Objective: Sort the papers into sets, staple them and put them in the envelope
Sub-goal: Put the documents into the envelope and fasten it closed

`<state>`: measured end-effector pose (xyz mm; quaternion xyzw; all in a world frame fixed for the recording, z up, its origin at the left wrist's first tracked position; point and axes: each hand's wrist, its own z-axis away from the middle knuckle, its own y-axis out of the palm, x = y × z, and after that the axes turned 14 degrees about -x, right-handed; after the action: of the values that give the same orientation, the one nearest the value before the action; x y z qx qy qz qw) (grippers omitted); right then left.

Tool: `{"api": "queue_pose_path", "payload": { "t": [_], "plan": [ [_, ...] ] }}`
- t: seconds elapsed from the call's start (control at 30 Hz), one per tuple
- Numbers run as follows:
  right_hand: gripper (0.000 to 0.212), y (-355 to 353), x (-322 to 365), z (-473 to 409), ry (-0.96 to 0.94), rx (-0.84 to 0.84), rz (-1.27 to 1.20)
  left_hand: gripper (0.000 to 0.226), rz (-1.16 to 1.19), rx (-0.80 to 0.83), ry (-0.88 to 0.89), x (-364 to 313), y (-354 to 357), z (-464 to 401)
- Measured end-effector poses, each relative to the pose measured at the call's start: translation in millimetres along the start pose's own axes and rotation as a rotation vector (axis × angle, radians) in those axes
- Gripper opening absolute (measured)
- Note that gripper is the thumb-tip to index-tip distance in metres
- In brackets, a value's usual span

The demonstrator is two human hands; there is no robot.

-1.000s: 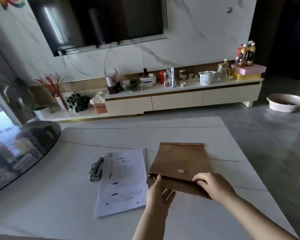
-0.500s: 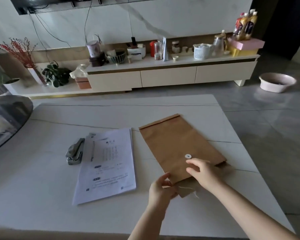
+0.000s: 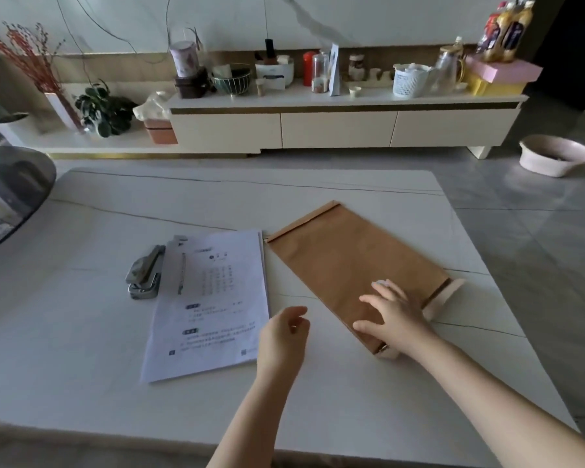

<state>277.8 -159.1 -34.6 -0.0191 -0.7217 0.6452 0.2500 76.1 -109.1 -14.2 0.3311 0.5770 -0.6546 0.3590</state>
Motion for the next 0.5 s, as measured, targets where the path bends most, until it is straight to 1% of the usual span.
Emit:
{"api": "queue_pose_path", "payload": {
  "t": [0.07,0.1,0.13,0.2,0.23,0.3,0.4,0.5],
  "plan": [
    [0.038,6,28,-5,-0.008,-0.102,-0.209,0.029,-0.103,-0.138,0.098,4,-18,-11],
    [0.033,11,45,-7,0.01,-0.109,-0.317,0.03,-0.16,-0.185,0.142,9,-27,-17],
    [0.03,18,62,-9,0.051,-0.085,-0.413,0.032,-0.235,-0.203,0.174,16,-35,-21],
    [0.031,32,95,-12,0.142,-0.001,-0.541,0.04,-0.419,-0.165,0.174,32,-48,-28],
    [0.032,40,110,-13,0.174,0.03,-0.549,0.044,-0.506,-0.126,0.148,40,-53,-29],
    [0.038,53,135,-14,0.221,0.084,-0.451,0.051,-0.611,-0.058,0.091,53,-59,-30],
    [0.042,65,160,-14,0.276,0.097,-0.314,0.055,-0.617,-0.012,0.119,62,-61,-27],
    [0.033,71,169,-15,0.312,0.102,-0.328,0.052,-0.561,-0.021,0.12,59,-66,-28]
  ]
}}
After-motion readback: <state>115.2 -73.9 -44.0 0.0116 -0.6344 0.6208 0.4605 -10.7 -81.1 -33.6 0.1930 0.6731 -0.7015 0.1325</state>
